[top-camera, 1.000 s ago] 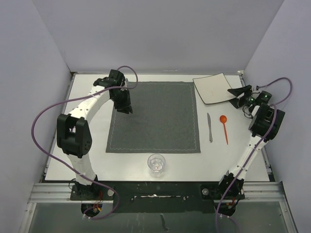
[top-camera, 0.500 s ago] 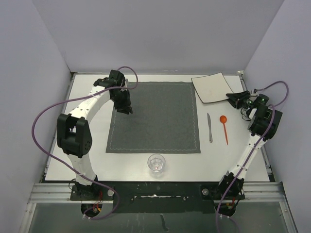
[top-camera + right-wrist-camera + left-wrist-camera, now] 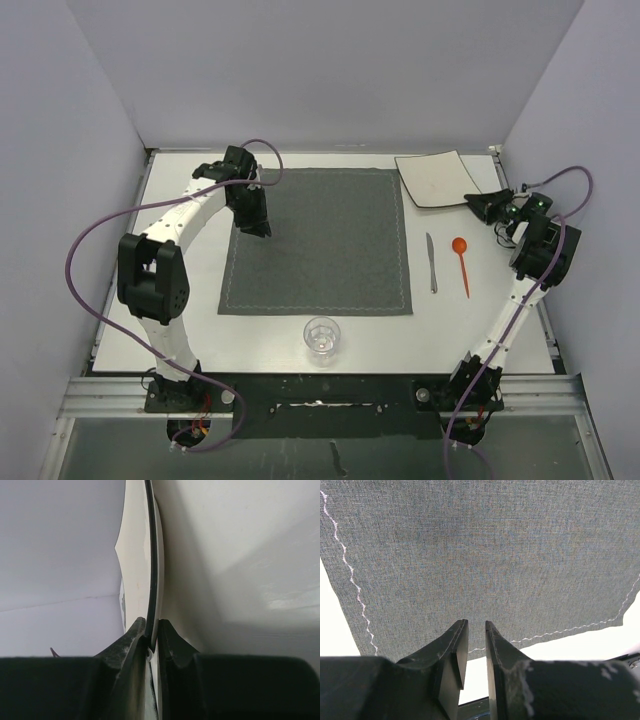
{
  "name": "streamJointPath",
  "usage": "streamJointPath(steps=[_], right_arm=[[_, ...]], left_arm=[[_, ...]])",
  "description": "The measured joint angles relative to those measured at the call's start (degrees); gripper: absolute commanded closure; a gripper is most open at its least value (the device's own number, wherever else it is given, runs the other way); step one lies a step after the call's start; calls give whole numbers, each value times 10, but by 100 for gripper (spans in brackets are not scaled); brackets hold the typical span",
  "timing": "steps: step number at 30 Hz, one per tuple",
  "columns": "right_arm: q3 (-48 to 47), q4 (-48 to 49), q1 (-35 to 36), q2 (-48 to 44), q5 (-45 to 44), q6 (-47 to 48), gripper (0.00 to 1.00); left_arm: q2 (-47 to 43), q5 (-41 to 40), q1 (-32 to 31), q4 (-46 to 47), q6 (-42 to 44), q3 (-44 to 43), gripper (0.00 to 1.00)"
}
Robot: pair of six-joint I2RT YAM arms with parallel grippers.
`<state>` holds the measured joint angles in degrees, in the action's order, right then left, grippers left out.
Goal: Set the dinner table for one person
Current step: Pick up the plate at the center of the board.
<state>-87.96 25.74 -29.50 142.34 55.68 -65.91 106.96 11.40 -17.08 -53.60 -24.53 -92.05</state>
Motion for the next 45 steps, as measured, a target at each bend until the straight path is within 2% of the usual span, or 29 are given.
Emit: streamJointPath(steps=[7, 21, 33, 40, 45], right_arm=[[23, 38, 0, -9, 4, -16, 100], [72, 40, -1, -39, 13, -12, 100], [105, 184, -5, -24, 30, -129, 100], [104, 175, -5, -25, 33, -121, 100], [103, 132, -5, -34, 33, -91, 100]], left_arm=[[0, 0, 0, 2, 1, 4, 82], [0, 0, 0, 4, 3, 8, 82], [0, 0, 0, 5, 3, 9, 83], [13, 0, 0, 5, 4, 9, 83], [18, 0, 0, 5, 8, 9, 83]])
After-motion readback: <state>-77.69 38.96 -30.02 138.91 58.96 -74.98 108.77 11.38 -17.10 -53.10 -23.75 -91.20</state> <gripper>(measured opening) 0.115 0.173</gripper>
